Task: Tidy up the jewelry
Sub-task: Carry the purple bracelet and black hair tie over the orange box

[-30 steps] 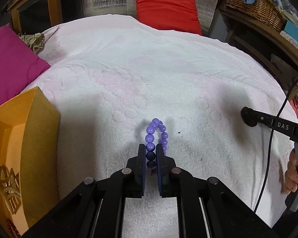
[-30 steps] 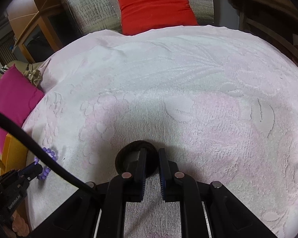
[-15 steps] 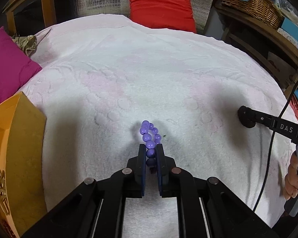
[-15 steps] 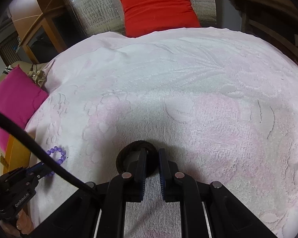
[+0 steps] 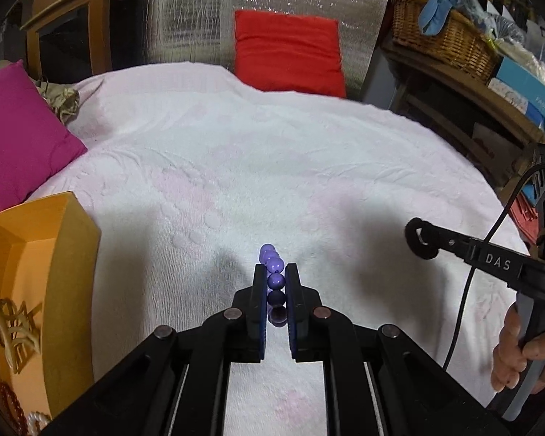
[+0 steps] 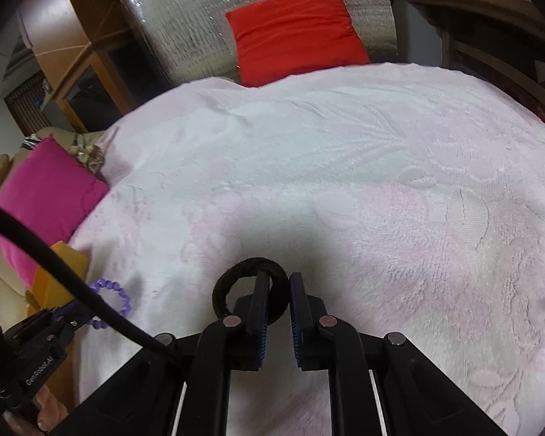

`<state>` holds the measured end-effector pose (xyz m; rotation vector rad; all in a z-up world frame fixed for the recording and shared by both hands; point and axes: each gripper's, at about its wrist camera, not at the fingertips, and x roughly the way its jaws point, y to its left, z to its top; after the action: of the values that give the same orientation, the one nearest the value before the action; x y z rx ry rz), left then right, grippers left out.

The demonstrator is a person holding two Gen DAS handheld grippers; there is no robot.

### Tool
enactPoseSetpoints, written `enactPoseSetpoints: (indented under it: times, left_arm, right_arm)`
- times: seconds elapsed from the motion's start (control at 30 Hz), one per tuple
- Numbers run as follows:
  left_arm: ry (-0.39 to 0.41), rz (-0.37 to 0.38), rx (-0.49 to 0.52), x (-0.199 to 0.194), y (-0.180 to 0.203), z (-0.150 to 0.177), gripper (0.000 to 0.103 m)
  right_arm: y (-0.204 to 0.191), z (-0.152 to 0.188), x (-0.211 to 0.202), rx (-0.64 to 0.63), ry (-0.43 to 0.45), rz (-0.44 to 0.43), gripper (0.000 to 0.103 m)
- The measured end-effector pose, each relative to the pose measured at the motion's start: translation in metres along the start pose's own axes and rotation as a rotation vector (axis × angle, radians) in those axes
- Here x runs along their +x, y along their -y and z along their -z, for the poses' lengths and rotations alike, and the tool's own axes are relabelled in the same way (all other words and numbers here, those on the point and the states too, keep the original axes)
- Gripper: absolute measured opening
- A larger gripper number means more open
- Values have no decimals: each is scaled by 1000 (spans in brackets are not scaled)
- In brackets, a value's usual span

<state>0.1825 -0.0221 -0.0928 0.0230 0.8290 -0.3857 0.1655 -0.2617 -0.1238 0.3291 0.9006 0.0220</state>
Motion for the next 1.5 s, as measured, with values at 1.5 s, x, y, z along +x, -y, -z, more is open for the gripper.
enactPoseSetpoints:
  times: [1.5]
  left_arm:
    - [238,-360,-45,-224,-26,88,10]
  right_arm:
    - [-110,114,-130,-103,159,-262,12]
